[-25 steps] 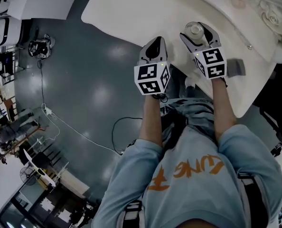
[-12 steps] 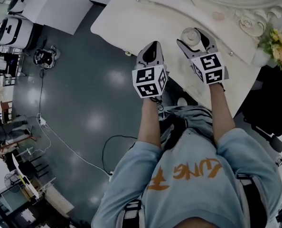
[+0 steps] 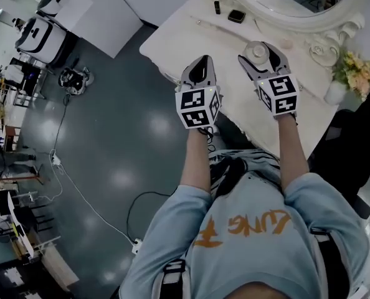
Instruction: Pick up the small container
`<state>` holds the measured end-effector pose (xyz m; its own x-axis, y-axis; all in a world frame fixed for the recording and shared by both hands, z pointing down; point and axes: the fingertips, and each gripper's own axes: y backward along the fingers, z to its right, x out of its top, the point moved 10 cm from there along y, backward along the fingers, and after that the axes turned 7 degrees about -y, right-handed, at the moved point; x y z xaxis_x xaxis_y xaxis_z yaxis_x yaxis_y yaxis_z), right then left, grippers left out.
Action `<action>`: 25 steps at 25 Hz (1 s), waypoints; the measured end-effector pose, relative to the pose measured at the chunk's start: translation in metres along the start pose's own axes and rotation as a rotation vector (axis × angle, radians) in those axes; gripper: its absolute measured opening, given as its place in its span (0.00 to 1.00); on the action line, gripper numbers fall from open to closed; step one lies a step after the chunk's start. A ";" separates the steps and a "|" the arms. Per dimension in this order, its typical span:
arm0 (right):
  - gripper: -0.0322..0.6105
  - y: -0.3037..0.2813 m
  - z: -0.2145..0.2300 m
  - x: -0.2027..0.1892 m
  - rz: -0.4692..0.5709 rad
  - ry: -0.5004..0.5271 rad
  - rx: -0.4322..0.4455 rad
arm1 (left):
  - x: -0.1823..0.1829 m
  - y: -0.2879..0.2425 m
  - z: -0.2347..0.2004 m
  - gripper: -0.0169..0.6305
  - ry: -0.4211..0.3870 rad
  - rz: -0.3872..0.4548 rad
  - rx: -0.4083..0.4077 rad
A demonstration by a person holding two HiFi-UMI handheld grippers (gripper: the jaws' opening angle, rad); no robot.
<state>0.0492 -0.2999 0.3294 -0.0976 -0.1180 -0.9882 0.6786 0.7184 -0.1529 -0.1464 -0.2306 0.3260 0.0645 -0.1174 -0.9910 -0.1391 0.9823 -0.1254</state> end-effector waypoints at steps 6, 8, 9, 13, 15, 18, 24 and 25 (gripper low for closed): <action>0.56 0.009 -0.005 0.002 0.005 0.007 0.012 | 0.003 0.013 0.006 0.06 -0.015 0.006 0.003; 0.56 0.011 -0.007 0.002 0.007 0.007 0.015 | 0.002 0.016 0.006 0.06 -0.014 0.006 0.006; 0.56 0.012 -0.008 0.001 0.007 0.009 0.019 | 0.001 0.018 0.005 0.06 -0.011 0.006 0.009; 0.56 0.014 -0.013 0.002 0.005 0.016 0.032 | 0.002 0.024 0.003 0.06 -0.003 0.010 0.018; 0.56 0.015 -0.015 0.003 0.004 0.018 0.032 | 0.001 0.026 0.003 0.06 -0.002 0.009 0.017; 0.56 0.015 -0.018 0.002 0.001 0.022 0.035 | 0.000 0.029 0.003 0.06 0.001 0.008 0.018; 0.56 0.016 -0.023 0.000 -0.006 0.033 0.038 | -0.004 0.034 0.000 0.06 0.006 0.005 0.025; 0.56 0.016 -0.023 0.000 -0.009 0.037 0.038 | -0.005 0.034 0.000 0.06 0.002 0.002 0.027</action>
<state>0.0429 -0.2724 0.3268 -0.1307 -0.0985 -0.9865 0.7044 0.6910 -0.1623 -0.1515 -0.1963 0.3263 0.0623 -0.1152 -0.9914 -0.1127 0.9862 -0.1217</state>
